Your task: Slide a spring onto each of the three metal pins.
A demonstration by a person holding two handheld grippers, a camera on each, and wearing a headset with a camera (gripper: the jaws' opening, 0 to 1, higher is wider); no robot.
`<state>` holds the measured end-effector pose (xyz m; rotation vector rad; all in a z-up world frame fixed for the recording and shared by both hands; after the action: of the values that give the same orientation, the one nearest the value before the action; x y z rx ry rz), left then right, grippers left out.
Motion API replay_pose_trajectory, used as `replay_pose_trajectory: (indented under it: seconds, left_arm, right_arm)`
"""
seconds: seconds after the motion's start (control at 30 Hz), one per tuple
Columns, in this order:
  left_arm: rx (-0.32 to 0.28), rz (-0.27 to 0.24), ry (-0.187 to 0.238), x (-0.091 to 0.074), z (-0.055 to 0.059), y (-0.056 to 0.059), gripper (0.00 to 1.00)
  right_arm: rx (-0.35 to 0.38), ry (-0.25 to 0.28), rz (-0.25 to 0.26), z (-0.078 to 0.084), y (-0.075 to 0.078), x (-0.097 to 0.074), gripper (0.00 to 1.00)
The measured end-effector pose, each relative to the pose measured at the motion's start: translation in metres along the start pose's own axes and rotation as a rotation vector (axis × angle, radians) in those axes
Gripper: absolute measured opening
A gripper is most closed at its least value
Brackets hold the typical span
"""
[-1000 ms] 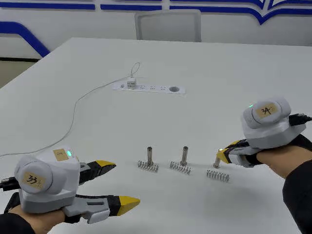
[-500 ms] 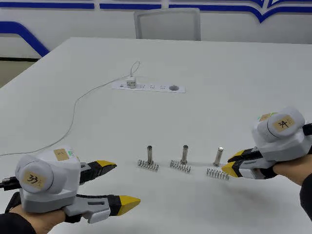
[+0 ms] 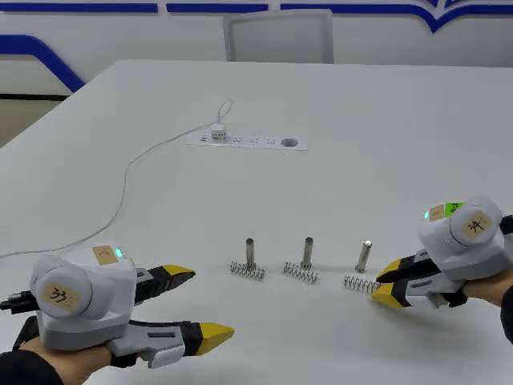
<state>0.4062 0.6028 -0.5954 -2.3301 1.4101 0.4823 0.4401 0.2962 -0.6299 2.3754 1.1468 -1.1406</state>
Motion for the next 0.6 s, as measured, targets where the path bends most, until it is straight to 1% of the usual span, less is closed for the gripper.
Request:
replay_pose_trajectory:
  seconds: [0.1, 0.17, 0.2, 0.33, 0.4, 0.53, 0.6]
  left_arm:
    - [0.0, 0.002, -0.002, 0.0002, 0.0002, 0.0003, 0.62]
    - [0.002, 0.004, -0.003, 0.0003, 0.0002, 0.0006, 0.62]
    - [0.002, 0.004, -0.003, 0.0003, 0.0001, 0.0007, 0.62]
    - [0.001, 0.006, -0.002, 0.0001, -0.0001, 0.0009, 0.61]
    - [0.003, 0.009, -0.001, 0.0003, -0.0005, 0.0014, 0.61]
    - [0.016, 0.029, -0.001, 0.0011, -0.0018, 0.003, 0.59]
    - [0.025, 0.042, 0.0, 0.0017, -0.0033, 0.0045, 0.57]
  right_arm:
    - [-0.006, 0.001, -0.016, 0.0003, 0.0009, 0.0021, 0.17]
    - [-0.017, -0.007, -0.019, 0.0014, 0.0017, 0.004, 0.17]
    - [-0.018, -0.007, -0.033, 0.0019, 0.0015, 0.0045, 0.16]
    - [-0.025, 0.001, -0.027, 0.0003, 0.0041, 0.0049, 0.14]
    - [-0.025, -0.006, -0.033, 0.0003, 0.0029, 0.0047, 0.12]
    - [-0.029, -0.03, -0.03, 0.0006, -0.0013, 0.003, 0.11]
    - [-0.03, -0.032, -0.034, -0.0012, -0.0047, 0.0005, 0.11]
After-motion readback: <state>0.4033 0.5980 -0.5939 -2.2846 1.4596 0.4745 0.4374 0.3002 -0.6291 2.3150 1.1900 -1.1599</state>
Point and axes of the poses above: the centre of the closed fingertips' face, and the gripper's own axes: x roughly forward along the fingers, y roughly to its right, z roughly out of its underside, the point moved 7 cm from there along -x, roughly backward along the fingers, and after that the axes turned 11 degrees about x, right-handed, at the moved point
